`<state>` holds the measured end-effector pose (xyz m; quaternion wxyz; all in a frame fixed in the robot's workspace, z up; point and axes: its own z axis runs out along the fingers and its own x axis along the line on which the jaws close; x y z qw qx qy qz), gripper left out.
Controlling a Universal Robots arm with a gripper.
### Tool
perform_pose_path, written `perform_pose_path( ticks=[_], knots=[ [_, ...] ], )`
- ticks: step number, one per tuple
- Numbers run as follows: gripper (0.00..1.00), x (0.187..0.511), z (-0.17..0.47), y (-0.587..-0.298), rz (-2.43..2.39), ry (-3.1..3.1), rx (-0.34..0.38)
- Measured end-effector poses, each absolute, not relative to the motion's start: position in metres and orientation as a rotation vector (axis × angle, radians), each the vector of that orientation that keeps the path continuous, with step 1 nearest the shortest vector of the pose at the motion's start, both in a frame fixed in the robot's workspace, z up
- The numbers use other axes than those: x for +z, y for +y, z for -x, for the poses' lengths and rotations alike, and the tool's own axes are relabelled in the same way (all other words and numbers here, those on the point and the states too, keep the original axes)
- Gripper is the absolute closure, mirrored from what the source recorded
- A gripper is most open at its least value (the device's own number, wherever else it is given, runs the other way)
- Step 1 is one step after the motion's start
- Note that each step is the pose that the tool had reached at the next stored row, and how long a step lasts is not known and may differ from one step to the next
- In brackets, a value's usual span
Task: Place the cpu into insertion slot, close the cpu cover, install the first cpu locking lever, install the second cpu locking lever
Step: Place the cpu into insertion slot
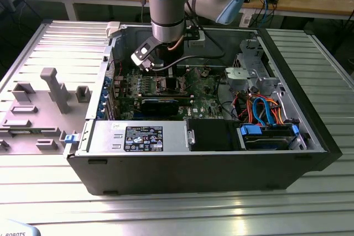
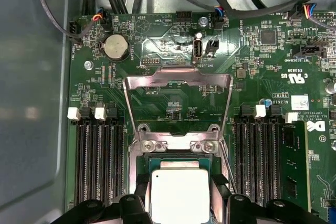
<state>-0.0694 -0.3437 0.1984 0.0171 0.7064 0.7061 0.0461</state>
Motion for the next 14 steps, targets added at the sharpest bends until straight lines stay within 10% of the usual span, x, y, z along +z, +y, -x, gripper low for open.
perform_pose_path(
  ticks=[14],
  knots=[
    [0.44,0.1948,0.0693,-0.3434,-2.208,2.182,0.146]
  ],
)
